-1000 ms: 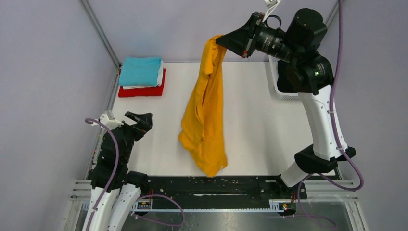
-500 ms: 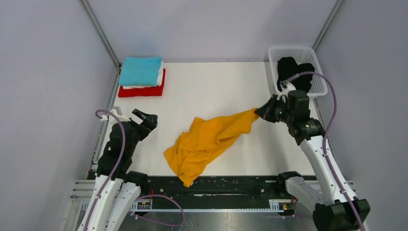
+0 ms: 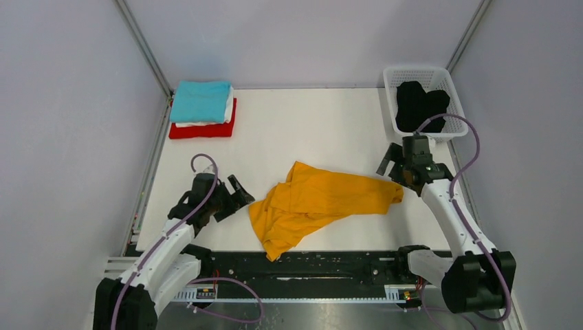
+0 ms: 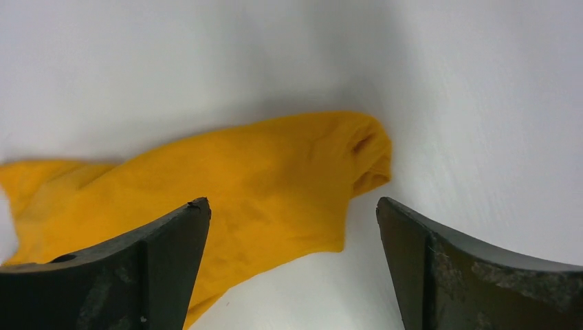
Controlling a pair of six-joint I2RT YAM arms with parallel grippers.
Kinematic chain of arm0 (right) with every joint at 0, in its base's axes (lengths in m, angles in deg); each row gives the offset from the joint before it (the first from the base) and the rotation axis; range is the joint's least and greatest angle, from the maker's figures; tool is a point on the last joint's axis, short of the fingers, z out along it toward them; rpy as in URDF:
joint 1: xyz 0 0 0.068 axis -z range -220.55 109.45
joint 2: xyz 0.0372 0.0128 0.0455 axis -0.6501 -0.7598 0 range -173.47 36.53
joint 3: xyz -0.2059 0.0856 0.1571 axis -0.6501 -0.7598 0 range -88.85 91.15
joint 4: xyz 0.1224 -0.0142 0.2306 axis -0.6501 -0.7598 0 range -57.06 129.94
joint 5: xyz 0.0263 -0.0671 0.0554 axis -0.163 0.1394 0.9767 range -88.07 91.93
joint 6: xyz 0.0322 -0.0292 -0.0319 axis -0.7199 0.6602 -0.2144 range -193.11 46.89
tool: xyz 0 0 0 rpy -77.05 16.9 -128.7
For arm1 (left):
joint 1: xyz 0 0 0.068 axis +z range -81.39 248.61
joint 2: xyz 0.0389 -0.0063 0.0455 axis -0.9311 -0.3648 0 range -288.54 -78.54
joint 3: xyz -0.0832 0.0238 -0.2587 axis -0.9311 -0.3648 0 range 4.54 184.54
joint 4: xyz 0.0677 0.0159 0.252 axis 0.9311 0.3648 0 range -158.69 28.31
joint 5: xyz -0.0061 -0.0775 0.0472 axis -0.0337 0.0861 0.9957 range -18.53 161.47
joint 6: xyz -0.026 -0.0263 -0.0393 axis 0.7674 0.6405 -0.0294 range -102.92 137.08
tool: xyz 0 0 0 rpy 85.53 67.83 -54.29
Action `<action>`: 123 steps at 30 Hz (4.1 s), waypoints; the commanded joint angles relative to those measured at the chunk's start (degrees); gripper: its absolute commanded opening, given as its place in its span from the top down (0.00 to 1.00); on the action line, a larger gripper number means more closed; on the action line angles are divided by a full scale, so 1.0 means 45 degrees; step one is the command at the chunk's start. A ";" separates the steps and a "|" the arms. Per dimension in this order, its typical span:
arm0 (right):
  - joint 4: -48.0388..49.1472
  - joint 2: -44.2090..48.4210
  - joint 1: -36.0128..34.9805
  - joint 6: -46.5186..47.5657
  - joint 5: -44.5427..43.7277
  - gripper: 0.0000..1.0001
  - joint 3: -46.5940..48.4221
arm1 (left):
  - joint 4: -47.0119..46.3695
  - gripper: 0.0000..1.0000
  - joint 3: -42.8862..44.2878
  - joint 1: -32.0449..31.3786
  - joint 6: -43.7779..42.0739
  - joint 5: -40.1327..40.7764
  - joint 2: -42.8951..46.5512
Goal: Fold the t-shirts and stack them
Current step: Flatten out the tshirt
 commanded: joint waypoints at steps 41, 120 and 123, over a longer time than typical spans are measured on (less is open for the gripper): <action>0.3021 -0.6372 -1.2315 -0.2137 -0.1973 0.90 0.2410 | -0.2330 1.00 0.0013 -0.3564 0.0501 0.2740 -0.3792; 0.8075 -0.6710 -0.4226 0.6303 -0.8116 0.49 0.3583 | 0.1334 0.04 1.8605 -0.2246 -0.7886 0.6387 -1.7460; 0.6368 -0.7331 -0.4229 0.6083 -0.8388 0.34 0.4966 | 0.2524 0.01 2.0750 -0.2121 -0.7691 0.6837 -1.8427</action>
